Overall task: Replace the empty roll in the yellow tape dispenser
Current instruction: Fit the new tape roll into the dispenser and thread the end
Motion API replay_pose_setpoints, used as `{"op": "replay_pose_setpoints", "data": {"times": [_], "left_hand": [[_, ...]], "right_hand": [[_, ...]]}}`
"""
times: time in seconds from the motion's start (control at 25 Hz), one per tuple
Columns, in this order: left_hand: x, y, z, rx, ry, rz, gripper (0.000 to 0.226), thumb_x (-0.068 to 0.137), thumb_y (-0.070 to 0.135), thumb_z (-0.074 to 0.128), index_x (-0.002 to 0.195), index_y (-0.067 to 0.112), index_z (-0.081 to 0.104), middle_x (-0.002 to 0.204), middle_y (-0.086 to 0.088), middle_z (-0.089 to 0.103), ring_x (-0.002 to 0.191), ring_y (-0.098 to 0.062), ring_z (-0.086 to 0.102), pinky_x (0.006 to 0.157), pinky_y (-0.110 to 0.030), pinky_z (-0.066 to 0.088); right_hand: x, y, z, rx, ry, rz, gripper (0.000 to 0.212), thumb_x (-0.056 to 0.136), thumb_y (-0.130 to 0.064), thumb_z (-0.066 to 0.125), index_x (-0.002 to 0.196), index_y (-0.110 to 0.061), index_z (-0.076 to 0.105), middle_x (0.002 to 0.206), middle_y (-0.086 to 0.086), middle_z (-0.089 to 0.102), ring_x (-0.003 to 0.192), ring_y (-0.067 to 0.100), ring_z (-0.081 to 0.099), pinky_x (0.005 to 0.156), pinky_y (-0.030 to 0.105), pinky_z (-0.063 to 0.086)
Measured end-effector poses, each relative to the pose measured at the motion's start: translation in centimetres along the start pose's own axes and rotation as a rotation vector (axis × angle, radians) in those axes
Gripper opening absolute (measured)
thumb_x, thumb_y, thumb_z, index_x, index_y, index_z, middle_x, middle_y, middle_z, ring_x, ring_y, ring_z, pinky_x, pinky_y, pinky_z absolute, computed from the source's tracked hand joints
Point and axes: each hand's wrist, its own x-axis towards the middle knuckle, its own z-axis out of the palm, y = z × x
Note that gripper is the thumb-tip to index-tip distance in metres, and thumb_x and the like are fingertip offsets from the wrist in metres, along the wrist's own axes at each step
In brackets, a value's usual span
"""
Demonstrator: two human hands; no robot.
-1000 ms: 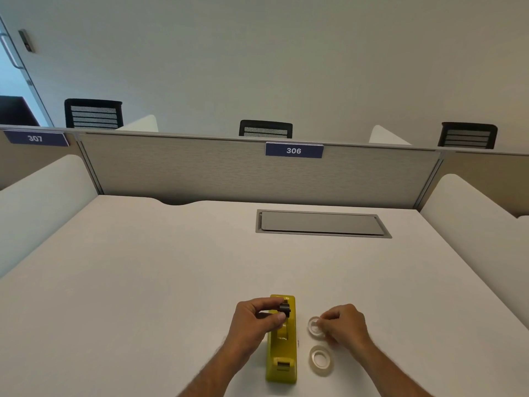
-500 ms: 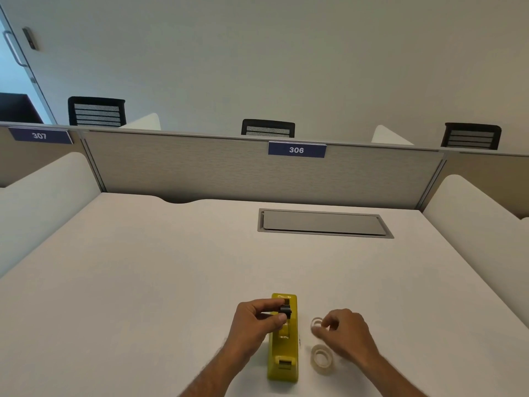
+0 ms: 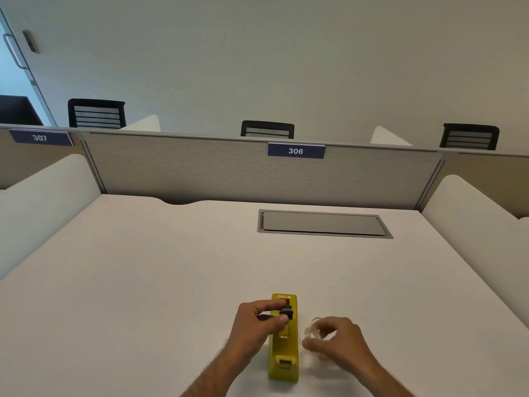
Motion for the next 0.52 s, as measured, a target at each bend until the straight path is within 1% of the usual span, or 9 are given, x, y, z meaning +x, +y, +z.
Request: {"op": "replay_pose_setpoints", "data": {"times": [0.08, 0.2, 0.24, 0.32, 0.4, 0.52], "left_hand": [[0.0, 0.0, 0.1, 0.016, -0.013, 0.005, 0.031, 0.077, 0.007, 0.081, 0.099, 0.029, 0.077, 0.094, 0.008, 0.080, 0.088, -0.016, 0.076, 0.071, -0.022, 0.060], [-0.1, -0.1, 0.5, 0.065, -0.016, 0.005, 0.029, 0.078, 0.011, 0.081, 0.098, 0.031, 0.078, 0.102, 0.006, 0.079, 0.092, -0.017, 0.075, 0.083, -0.033, 0.063], [-0.1, -0.1, 0.6, 0.077, -0.017, 0.004, 0.028, 0.079, 0.012, 0.080, 0.101, 0.029, 0.078, 0.104, 0.005, 0.078, 0.093, -0.018, 0.075, 0.087, -0.036, 0.062], [-0.1, -0.1, 0.7, 0.092, -0.021, 0.015, 0.029, 0.081, 0.012, 0.078, 0.106, 0.027, 0.077, 0.106, 0.004, 0.078, 0.095, -0.019, 0.075, 0.089, -0.041, 0.061], [-0.1, 0.0, 0.5, 0.091, -0.031, 0.041, 0.029, 0.083, 0.009, 0.076, 0.107, 0.025, 0.077, 0.105, 0.003, 0.079, 0.094, -0.020, 0.075, 0.088, -0.042, 0.062], [-0.3, 0.2, 0.2, 0.066, -0.043, 0.064, 0.029, 0.084, 0.002, 0.072, 0.106, 0.021, 0.077, 0.100, 0.000, 0.080, 0.090, -0.021, 0.076, 0.086, -0.041, 0.062]], "right_hand": [[0.0, -0.8, -0.5, 0.305, -0.057, 0.021, 0.041, 0.055, -0.022, 0.096, 0.089, -0.009, 0.076, 0.095, 0.013, 0.070, 0.077, 0.025, 0.074, 0.064, 0.037, 0.064], [-0.3, -2.1, -0.7, 0.518, -0.156, -0.038, 0.043, 0.057, -0.006, 0.094, 0.096, -0.009, 0.075, 0.100, 0.018, 0.067, 0.083, 0.028, 0.072, 0.068, 0.039, 0.062], [-0.3, -2.4, -0.6, 0.545, -0.171, -0.063, 0.047, 0.056, -0.004, 0.093, 0.099, -0.011, 0.075, 0.102, 0.018, 0.067, 0.084, 0.029, 0.071, 0.069, 0.040, 0.062], [-0.2, -2.7, -0.3, 0.553, -0.183, -0.101, 0.053, 0.055, -0.004, 0.093, 0.103, -0.015, 0.074, 0.108, 0.019, 0.068, 0.084, 0.032, 0.073, 0.074, 0.044, 0.062], [0.0, -2.7, -0.1, 0.556, -0.187, -0.123, 0.053, 0.057, -0.005, 0.093, 0.106, -0.016, 0.074, 0.111, 0.020, 0.068, 0.088, 0.034, 0.074, 0.079, 0.047, 0.062], [0.1, -2.7, 0.0, 0.569, -0.195, -0.136, 0.051, 0.060, -0.004, 0.093, 0.107, -0.015, 0.074, 0.111, 0.018, 0.070, 0.089, 0.036, 0.073, 0.079, 0.046, 0.062]]}}
